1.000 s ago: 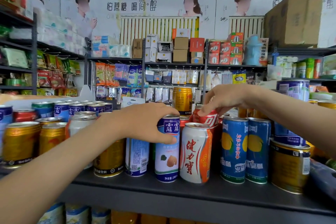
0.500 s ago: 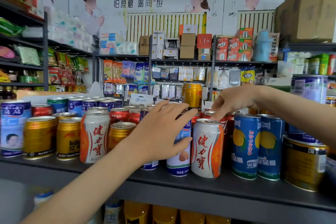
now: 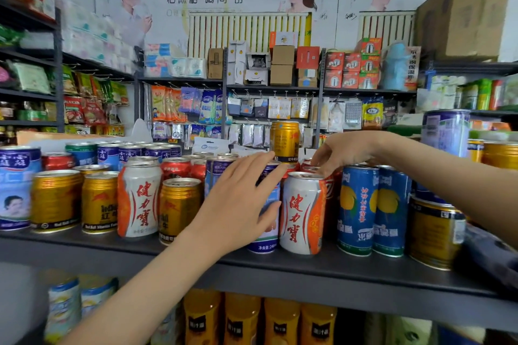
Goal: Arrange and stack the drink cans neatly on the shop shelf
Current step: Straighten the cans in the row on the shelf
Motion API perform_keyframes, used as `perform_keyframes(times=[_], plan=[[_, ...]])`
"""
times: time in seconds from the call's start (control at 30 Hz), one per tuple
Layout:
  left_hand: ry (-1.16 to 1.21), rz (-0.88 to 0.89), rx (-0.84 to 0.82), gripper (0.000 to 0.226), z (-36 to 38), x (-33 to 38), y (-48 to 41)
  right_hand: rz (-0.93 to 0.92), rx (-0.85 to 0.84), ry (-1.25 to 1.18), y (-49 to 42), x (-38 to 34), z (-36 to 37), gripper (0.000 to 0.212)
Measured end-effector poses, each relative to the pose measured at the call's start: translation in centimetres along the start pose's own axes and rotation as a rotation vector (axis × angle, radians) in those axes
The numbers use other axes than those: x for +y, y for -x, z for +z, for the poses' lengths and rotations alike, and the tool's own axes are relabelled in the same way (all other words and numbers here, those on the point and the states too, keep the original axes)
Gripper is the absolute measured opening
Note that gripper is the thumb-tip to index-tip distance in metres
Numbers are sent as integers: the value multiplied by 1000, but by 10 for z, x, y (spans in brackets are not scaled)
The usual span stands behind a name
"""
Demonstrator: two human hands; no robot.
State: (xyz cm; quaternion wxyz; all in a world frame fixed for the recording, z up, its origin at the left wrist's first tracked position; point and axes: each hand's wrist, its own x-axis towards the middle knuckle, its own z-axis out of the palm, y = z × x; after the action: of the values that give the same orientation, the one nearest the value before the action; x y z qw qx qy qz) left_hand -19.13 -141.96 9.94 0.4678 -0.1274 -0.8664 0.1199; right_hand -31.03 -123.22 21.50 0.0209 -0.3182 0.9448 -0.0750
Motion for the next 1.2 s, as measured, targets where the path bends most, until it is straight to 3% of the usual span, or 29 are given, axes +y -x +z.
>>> perform_keyframes(times=[0.23, 0.47, 0.57, 0.77, 1.0, 1.2], plan=[[-28, -38, 19, 54, -2, 10, 4, -56, 267, 0, 43, 5, -4, 41], [-35, -57, -7, 55, -4, 28, 1, 47, 188, 291, 67, 10, 11, 71], [-5, -44, 22, 53, -6, 36, 0, 50, 169, 413, 73, 14, 14, 73], [0, -24, 58, 50, -9, 46, -1, -70, 259, 231, 90, 15, 13, 73], [62, -74, 129, 51, -13, 59, -7, -206, 585, 228, 120, 19, 29, 64], [231, -175, 221, 62, -22, 77, -23, -188, 1013, -15, 162, 25, 9, 58]])
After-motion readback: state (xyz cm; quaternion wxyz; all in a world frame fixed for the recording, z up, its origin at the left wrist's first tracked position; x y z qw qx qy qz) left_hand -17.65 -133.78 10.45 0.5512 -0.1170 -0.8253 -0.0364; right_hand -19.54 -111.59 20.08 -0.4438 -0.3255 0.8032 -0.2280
